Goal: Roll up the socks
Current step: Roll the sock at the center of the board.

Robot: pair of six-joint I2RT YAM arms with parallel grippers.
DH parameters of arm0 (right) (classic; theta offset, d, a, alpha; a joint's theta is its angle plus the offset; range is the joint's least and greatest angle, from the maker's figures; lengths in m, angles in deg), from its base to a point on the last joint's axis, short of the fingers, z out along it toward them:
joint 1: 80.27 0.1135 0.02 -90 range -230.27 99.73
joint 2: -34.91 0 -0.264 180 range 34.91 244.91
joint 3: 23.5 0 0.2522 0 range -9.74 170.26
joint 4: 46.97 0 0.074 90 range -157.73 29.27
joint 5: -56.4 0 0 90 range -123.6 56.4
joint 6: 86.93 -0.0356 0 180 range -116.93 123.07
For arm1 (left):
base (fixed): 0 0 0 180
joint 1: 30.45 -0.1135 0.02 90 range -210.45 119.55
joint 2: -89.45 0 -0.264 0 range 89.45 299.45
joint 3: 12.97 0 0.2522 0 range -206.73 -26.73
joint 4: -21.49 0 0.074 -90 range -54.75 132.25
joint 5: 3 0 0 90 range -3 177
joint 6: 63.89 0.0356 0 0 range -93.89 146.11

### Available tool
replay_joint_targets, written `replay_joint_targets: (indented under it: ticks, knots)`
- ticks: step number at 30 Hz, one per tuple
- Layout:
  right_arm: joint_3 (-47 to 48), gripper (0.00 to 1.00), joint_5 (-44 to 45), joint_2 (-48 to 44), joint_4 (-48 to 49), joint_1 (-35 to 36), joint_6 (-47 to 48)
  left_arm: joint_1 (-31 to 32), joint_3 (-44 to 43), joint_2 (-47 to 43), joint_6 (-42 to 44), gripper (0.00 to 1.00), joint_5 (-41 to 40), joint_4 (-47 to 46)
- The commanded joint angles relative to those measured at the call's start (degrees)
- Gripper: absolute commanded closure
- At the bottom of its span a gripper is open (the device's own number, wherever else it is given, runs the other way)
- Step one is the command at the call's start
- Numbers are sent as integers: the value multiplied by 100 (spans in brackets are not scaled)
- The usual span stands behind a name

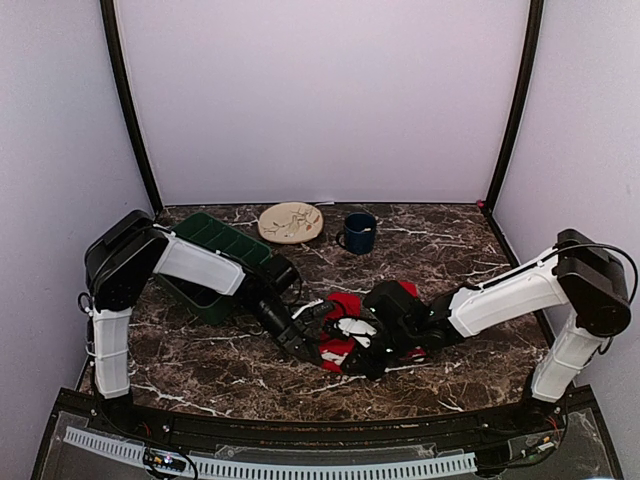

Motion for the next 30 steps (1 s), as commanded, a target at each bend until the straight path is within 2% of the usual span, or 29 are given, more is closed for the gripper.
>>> replay_joint_targets:
  ticks: [1, 8, 17, 20, 30]
  knots:
    - [208, 100, -543, 81, -102, -134, -156, -69, 268, -313, -190, 57, -461, -238]
    - [294, 100, -878, 106, -248, -309, -258, -150, 650, -642, -531, 55, -978, -752]
    - [197, 100, -930, 48, -133, -310, -367, -243, 848, -747, -750, 39, -1329, -919]
    - [206, 100, -940, 46, -136, -310, -383, -254, 927, -794, -793, 37, -1351, -960]
    - [282, 100, -1414, 192, -259, -591, -548, -259, 1442, -1458, -933, 31, -2717, -1361]
